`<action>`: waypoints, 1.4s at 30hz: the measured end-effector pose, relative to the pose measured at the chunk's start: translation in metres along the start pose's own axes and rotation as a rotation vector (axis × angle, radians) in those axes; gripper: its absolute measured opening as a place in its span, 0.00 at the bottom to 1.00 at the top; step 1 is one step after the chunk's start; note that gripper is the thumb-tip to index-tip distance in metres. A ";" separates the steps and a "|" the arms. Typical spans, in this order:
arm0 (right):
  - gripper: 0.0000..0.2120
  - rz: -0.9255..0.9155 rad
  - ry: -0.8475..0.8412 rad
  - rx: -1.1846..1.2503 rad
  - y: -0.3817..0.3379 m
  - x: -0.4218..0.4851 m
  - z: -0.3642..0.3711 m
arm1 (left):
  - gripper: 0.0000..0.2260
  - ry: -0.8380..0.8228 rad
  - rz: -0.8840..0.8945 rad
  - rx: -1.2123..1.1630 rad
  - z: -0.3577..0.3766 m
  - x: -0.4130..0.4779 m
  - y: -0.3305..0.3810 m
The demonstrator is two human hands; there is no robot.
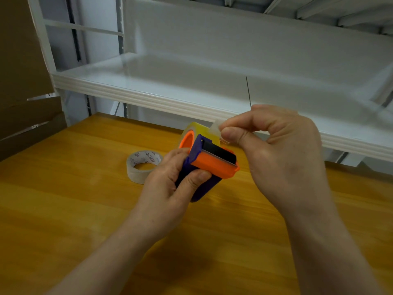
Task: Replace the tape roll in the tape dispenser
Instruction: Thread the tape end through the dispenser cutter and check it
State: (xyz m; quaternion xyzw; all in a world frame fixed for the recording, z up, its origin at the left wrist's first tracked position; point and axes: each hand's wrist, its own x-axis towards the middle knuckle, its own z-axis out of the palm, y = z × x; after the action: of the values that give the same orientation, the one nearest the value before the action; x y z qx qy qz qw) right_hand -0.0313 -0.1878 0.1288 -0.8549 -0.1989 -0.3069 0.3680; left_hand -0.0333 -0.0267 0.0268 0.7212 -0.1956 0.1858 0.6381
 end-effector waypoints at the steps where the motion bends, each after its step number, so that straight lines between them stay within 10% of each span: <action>1: 0.07 -0.002 0.000 -0.001 0.001 0.000 0.001 | 0.13 0.007 0.001 0.012 0.000 0.000 0.000; 42: 0.05 -0.356 -0.273 -0.166 0.024 0.010 -0.045 | 0.15 -0.128 -0.044 -0.293 0.001 -0.002 0.011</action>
State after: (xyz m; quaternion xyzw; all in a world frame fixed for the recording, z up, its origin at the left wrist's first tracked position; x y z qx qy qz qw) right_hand -0.0275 -0.2365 0.1480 -0.8673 -0.3684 -0.2638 0.2064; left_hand -0.0405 -0.0292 0.0355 0.6350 -0.2451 0.0948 0.7265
